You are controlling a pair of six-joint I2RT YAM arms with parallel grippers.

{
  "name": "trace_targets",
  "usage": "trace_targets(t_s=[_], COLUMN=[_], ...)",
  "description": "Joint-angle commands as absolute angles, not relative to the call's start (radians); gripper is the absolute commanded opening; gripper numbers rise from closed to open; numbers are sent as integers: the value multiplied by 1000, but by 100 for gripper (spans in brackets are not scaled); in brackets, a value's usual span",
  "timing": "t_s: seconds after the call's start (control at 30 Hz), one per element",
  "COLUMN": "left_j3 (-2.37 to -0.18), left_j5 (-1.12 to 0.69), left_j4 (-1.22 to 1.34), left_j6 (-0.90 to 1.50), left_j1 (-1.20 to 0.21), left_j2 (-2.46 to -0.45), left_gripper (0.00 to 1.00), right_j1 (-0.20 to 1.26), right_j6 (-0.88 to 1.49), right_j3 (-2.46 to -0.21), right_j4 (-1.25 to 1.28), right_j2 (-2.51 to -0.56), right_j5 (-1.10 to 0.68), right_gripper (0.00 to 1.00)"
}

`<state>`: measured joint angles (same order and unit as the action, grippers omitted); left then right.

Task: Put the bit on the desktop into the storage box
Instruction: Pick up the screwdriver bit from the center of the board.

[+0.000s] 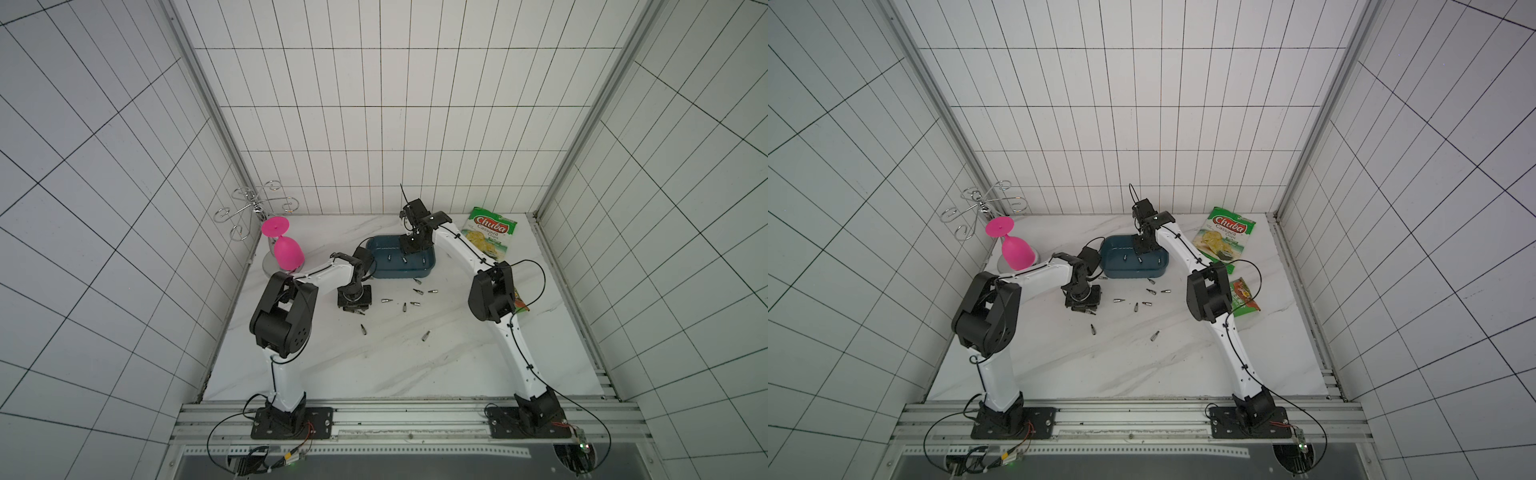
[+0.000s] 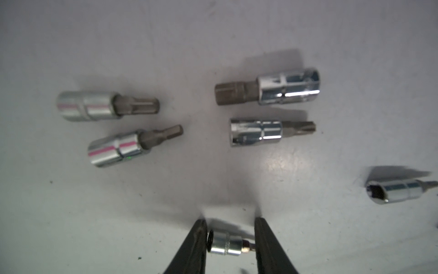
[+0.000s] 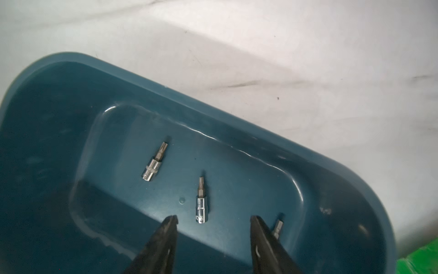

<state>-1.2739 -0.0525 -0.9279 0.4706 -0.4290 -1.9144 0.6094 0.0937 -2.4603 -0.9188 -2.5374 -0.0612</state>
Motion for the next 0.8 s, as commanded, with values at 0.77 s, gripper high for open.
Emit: trace_targets(t_s=[0.77], left_j3=[-1178], left_j5=[-23], left_j4=[-966], left_j6=[502], left_j1=[-454], left_j2=[-1867], left_gripper=[43], right_j1=[618], right_j6=[84], right_j3=[-2422], right_j4=[-940], right_j2=[-2457], right_j5=[-38], right_gripper=[53])
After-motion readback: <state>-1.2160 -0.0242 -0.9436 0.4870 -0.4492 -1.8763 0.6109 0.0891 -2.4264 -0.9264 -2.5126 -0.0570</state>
